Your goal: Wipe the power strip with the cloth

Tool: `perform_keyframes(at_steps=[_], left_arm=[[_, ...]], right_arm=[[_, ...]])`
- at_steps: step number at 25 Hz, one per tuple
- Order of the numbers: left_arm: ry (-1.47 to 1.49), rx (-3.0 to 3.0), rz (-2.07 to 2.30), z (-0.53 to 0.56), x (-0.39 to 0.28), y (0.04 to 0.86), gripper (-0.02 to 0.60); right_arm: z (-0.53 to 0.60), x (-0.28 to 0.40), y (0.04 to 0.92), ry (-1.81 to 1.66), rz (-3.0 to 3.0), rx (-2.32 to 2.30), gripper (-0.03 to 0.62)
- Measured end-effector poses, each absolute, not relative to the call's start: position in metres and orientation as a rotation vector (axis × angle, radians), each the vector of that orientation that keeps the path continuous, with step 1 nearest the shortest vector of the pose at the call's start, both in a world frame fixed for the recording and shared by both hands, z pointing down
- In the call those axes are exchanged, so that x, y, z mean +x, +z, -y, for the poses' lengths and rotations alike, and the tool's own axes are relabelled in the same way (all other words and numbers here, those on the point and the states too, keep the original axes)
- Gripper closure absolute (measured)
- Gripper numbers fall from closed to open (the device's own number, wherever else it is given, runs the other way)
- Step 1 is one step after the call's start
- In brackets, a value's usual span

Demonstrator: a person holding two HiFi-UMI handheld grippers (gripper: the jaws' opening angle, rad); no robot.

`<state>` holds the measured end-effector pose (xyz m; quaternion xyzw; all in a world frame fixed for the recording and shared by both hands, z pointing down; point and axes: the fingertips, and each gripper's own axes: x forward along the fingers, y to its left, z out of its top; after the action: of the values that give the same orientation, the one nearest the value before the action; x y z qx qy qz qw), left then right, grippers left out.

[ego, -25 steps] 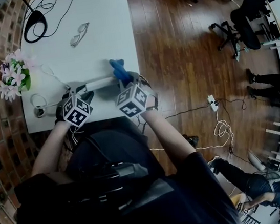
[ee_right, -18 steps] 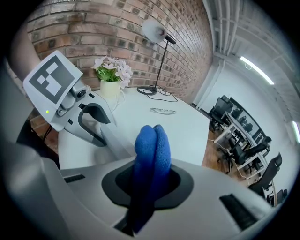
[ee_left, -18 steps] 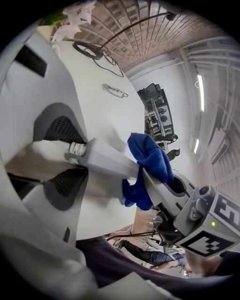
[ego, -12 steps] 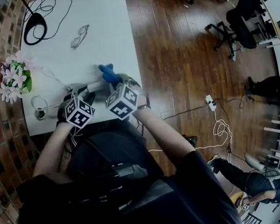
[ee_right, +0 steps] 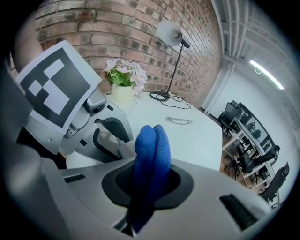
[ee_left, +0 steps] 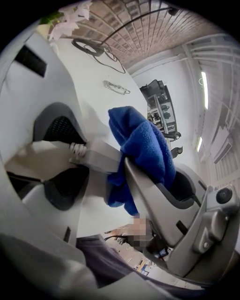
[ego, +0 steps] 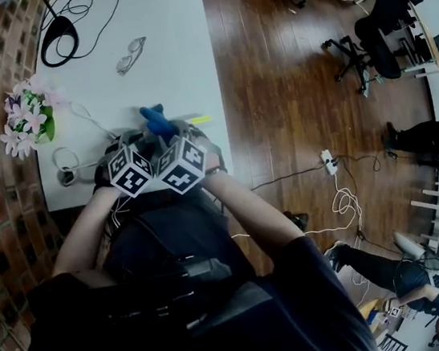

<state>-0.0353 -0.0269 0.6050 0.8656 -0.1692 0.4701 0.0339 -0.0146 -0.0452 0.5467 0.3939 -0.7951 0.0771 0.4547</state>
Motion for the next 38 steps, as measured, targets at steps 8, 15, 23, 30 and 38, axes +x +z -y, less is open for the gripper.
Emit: perform_keyframes(at_steps=[8, 15, 23, 30, 38], left_arm=[[1.451, 2.663, 0.498, 0.028, -0.038, 0.614, 0.408], [1.450, 2.668, 0.491, 0.027, -0.038, 0.614, 0.408], [1.431, 2.690, 0.480, 0.027, -0.040, 0.616, 0.410], [1.448, 2.709, 0.465, 0.024, -0.038, 0.612, 0.411], [1.496, 2.796, 0.487, 0.024, -0.037, 0.607, 0.411]], right_arm=[[0.046, -0.028, 0.548, 0.218, 1.977, 0.950, 0.565], [0.047, -0.045, 0.547, 0.266, 2.008, 0.901, 0.563], [0.043, -0.064, 0.546, 0.278, 2.085, 0.804, 0.560], [0.020, -0.081, 0.533, 0.581, 2.301, 0.772, 0.560], [0.002, 0.009, 0.551, 0.663, 2.172, 1.007, 0.560]])
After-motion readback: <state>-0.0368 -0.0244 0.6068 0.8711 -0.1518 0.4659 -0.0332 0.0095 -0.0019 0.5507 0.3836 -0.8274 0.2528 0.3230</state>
